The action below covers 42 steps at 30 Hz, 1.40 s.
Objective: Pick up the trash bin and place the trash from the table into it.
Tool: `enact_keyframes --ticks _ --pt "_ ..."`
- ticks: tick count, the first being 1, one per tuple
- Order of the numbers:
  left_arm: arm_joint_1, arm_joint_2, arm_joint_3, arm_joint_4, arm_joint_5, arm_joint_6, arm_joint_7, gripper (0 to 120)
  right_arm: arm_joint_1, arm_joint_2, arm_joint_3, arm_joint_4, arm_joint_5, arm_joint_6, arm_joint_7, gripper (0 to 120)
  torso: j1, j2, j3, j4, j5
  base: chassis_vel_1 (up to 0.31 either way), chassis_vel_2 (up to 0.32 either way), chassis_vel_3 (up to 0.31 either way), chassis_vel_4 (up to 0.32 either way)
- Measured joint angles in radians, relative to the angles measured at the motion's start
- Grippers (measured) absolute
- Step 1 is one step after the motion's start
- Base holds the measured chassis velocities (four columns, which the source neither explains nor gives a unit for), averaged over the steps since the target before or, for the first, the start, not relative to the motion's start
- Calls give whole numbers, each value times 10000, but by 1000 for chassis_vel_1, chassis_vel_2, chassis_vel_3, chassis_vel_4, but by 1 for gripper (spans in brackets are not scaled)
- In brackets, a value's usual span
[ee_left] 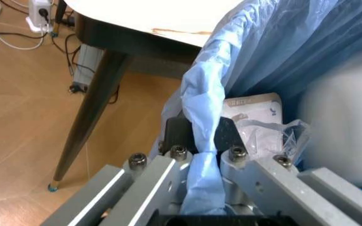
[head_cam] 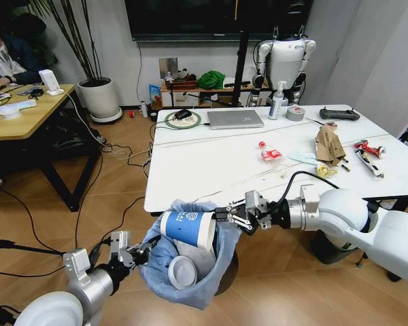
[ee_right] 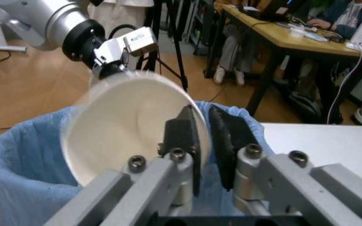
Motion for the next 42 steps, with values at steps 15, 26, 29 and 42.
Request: enact_keyframes --ticks 15,26,29,42 --pt "21 6 125 145 58 3 1 0 -80 296 289 -251 559 37 355 66 0 -2 0 0 -2 0 0 0 0" --pt "12 -218 71 234 156 6 50 0 -191 1266 1180 -1208 855 -116 4827 99 2 -3 0 0 -2 0 0 0 0" --pt "11 -302 36 234 173 6 53 0 -344 1653 1445 -1542 525 -568 6468 100 2 -3 1 -1 -2 0 0 0 0" --pt "90 -617 -163 241 211 9 67 0 196 3410 1328 -3593 -1210 -2520 9694 100 2 -3 1 3 -2 0 0 0 0"
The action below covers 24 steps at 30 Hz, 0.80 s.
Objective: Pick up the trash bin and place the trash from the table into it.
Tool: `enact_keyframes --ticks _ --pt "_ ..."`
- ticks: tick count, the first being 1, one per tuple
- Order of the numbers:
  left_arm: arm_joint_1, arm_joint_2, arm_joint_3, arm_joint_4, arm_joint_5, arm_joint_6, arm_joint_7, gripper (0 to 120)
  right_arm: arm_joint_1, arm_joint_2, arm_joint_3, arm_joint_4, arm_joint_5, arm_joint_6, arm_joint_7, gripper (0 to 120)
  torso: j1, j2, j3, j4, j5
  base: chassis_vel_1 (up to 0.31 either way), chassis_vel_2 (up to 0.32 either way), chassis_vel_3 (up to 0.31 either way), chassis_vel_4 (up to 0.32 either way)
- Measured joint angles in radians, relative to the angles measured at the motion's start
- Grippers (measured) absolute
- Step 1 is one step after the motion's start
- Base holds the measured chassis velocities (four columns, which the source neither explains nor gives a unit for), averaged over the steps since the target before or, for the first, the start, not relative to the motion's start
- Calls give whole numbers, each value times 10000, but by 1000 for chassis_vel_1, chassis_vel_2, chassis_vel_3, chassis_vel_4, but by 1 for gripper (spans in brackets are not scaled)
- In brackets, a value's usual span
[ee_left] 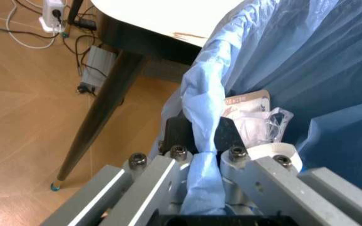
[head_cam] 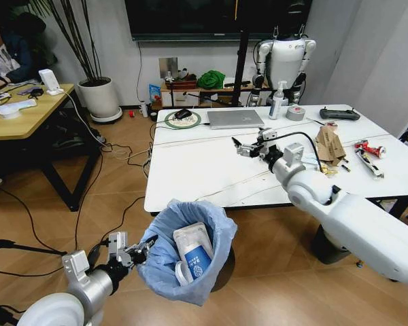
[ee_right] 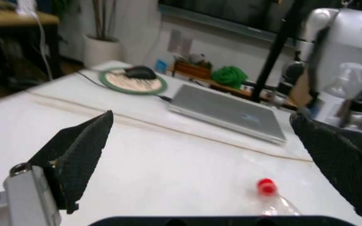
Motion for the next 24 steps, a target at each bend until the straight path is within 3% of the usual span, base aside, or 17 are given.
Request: enact_keyframes --ticks 9,24 --pt "-12 -133 -46 5 26 2 9 0 157 25 -328 -1478 -1950 -1131 -633 100 0 1 0 -4 2 0 0 0 0" --pt "-3 -207 -21 62 93 4 32 0 454 387 -637 -2609 -3649 -1708 -1099 100 -2 3 -1 -3 0 0 0 0 0"
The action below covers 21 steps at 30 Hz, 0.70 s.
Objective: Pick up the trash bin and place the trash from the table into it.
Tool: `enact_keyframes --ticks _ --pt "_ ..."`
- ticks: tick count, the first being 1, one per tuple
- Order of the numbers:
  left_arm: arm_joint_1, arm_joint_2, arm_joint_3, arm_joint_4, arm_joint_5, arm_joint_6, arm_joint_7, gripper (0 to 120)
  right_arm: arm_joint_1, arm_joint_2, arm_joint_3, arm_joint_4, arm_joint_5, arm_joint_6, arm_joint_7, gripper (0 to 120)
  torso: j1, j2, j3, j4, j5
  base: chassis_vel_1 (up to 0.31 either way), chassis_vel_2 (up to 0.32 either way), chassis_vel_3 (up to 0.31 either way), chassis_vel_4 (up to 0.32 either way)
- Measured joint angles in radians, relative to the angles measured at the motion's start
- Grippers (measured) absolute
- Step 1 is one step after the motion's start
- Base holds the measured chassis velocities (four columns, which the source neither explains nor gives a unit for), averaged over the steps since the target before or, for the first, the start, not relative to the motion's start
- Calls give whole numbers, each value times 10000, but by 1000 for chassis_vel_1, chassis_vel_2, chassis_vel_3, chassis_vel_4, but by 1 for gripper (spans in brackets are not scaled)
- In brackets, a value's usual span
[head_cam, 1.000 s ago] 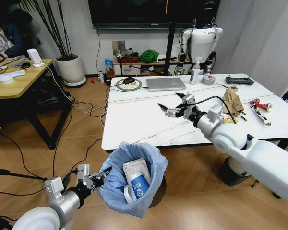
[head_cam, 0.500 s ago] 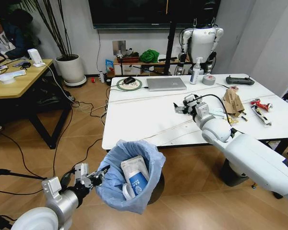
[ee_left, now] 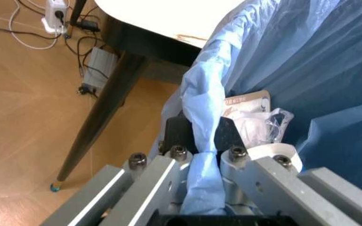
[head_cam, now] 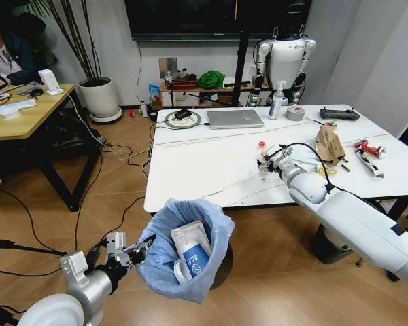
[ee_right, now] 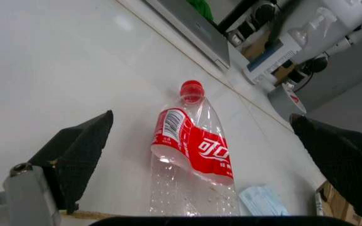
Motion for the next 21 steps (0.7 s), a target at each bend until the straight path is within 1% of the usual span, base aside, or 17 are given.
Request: enact_keyframes --ticks 9,15,21 --pt "20 -28 -31 -3 6 0 1 0 4 90 -127 -401 -412 -75 11 100 0 0 0 0 0 0 0 0 0" --pt "0 -31 -26 -3 8 0 1 0 -46 150 -156 -759 -989 -197 128 100 0 0 0 0 1 0 0 0 0" --pt "4 -31 -31 -3 7 0 2 0 -60 68 -143 -783 -1054 -249 209 100 0 0 0 0 0 0 0 0 0"
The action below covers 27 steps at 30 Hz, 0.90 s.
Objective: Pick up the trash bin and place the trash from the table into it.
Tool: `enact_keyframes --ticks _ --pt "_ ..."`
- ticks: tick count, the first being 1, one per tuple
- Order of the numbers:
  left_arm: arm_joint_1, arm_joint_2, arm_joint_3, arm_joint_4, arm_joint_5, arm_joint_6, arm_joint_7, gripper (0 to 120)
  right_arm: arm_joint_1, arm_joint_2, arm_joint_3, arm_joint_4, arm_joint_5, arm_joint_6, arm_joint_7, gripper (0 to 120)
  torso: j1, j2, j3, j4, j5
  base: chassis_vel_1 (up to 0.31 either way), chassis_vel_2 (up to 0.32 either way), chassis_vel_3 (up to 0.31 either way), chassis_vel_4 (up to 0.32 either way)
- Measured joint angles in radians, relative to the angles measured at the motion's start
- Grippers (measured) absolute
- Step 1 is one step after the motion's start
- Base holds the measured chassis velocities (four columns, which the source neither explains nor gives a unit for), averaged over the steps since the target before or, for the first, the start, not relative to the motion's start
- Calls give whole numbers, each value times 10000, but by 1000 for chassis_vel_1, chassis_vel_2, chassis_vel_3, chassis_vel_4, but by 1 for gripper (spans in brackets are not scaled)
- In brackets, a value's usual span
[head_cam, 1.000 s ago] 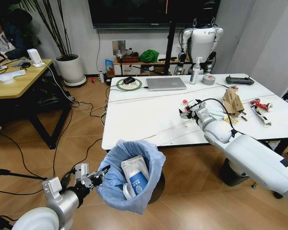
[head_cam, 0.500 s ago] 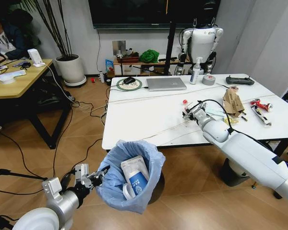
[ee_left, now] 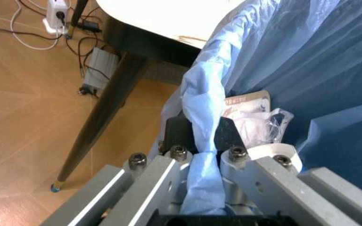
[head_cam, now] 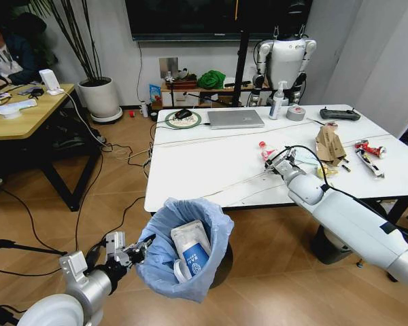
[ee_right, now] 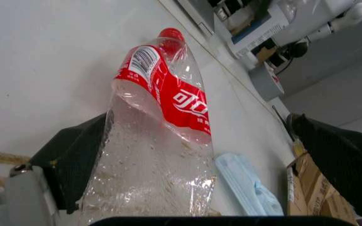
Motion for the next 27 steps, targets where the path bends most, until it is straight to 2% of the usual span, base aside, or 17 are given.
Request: enact_keyframes --ticks 16,27 --pt "-11 31 -6 -10 -17 -2 0 0 -95 -208 117 -417 -90 123 25 100 0 0 0 -1 1 0 0 0 0" --pt "-17 43 4 -9 -29 -4 0 0 8 -17 88 -742 -43 345 58 99 0 0 0 0 0 0 0 0 0"
